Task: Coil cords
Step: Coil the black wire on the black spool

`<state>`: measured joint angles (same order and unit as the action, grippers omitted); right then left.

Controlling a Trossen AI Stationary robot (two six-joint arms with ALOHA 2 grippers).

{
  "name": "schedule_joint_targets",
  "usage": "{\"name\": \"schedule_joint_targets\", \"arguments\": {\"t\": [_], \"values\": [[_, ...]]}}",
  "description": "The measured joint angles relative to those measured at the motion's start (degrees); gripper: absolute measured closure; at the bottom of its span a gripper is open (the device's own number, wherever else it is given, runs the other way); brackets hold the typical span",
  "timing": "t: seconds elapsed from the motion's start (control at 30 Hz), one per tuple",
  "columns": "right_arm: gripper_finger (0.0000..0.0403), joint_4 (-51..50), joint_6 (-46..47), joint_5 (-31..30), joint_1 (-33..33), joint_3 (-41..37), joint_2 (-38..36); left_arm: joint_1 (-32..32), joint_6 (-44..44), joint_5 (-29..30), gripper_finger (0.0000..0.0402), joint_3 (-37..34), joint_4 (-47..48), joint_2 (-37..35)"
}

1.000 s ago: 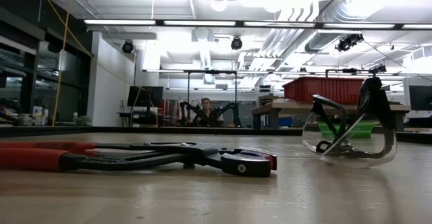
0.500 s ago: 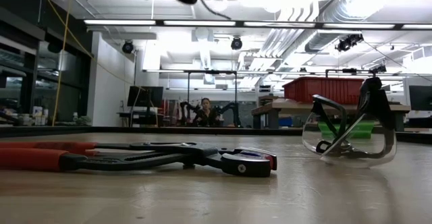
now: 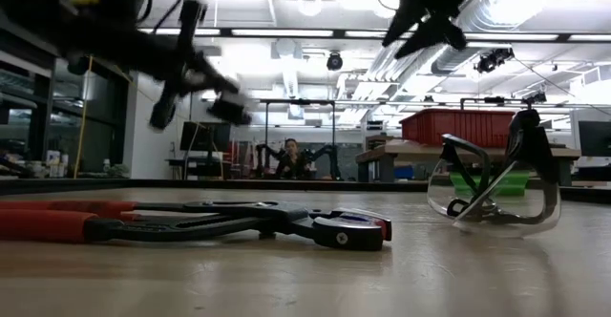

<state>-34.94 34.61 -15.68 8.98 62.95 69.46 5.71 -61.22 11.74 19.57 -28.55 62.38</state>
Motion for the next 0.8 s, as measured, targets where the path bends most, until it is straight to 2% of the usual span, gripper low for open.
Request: {"name": "schedule_joint_targets", "arguments": {"t": [0.17,0.3,0.6,0.8], "values": [[0.0247,3.25,8.14,-0.2,-2.32,-5.21,-1.82,-1.54,-7.14,0.75,0.0402,-4.39,-7.97,6.25],[0.0247,3.41,9.09,-0.52,-3.75,-5.41,-1.74,-1.76,-9.13,0.57,0.0402,-4.42,-14.09,12.88],[0.0247,4.3,8.92,-2.17,-4.22,-5.2,-1.95,-1.71,-11.78,-6.5,0.0402,2.45,-16.25,30.94],[0.0247,4.39,8.11,-2.17,-4.22,-5.17,-2.09,-1.38,-13.49,-8.15,0.0386,7.19,-16.46,36.9]]}}
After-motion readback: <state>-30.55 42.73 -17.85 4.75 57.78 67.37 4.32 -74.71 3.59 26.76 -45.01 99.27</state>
